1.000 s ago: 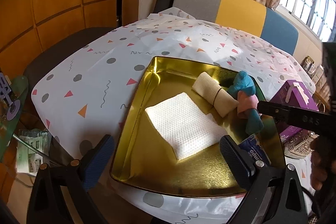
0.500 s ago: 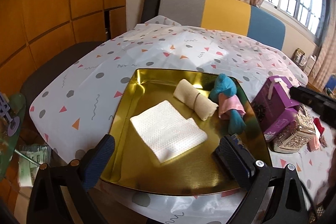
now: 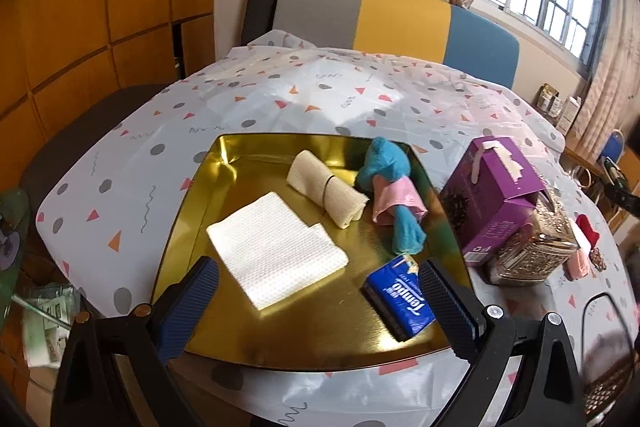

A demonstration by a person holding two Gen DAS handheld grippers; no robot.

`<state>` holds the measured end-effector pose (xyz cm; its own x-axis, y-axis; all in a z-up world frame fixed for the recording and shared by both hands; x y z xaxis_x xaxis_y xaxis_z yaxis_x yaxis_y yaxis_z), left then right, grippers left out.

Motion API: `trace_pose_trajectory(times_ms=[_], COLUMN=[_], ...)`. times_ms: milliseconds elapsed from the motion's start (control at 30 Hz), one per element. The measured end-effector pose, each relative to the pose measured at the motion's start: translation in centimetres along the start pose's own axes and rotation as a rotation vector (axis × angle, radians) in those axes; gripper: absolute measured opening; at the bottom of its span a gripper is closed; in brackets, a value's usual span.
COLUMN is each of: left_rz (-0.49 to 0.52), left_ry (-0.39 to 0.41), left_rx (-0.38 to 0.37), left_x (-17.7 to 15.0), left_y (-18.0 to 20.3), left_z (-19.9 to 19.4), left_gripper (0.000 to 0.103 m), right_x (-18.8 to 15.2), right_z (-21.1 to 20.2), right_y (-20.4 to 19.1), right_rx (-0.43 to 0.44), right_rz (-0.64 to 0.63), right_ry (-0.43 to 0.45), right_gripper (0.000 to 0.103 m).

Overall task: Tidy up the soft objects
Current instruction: 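Reach the left gripper to the white knit glove with blue band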

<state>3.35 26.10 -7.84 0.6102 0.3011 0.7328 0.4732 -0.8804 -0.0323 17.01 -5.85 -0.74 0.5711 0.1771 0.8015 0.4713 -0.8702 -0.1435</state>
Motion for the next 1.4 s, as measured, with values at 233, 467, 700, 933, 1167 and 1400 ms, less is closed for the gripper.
trace_pose_trajectory(times_ms=[233,467,700,933,1167,1400], left_rz=[0.086,0.241,0.423,0.524,0.658,0.781], left_ry=[0.039,0.078,0.095,0.007,-0.074,-0.208], left_rx=[-0.087,-0.259,-0.427,-0.509,-0.464,-0.379], left_x=[1.2,3.2,3.8,3.5,2.3,-0.3], left_y=[4.3,13.4,25.1,33.9,40.2,44.8], left_z=[-1.9,-5.4,-8.8,-8.8,-5.0,-0.1], left_gripper=[0.1,0.099,0.099,0.09,0.065,0.037], right_x=[-2.6,-8.6,-9.5,-9.5,-9.4,-9.2], right_z=[-2.6,-4.6,-4.6,-3.8,-3.8,-3.9], right_y=[16.3,27.3,28.3,27.3,27.1,27.0], right_rx=[-0.27,-0.349,-0.292,-0.261,-0.23,-0.195], right_rz=[0.313,0.733,0.834,0.831,0.84,0.858], right_ry=[0.038,0.103,0.106,0.096,0.103,0.121], right_gripper=[0.043,0.043,0.043,0.043,0.044,0.044])
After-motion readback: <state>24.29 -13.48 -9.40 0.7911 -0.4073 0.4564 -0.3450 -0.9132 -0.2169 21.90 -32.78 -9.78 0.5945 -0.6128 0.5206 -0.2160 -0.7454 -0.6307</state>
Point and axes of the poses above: each gripper's, at about its wrist camera, not at the fingertips, and z roughly the way its jaws point, y to its right, x to its top, the point moved 10 cm from there along z, roughly the way its jaws point, and after that the axes turned 12 degrees about x, right-handed, at the moved point
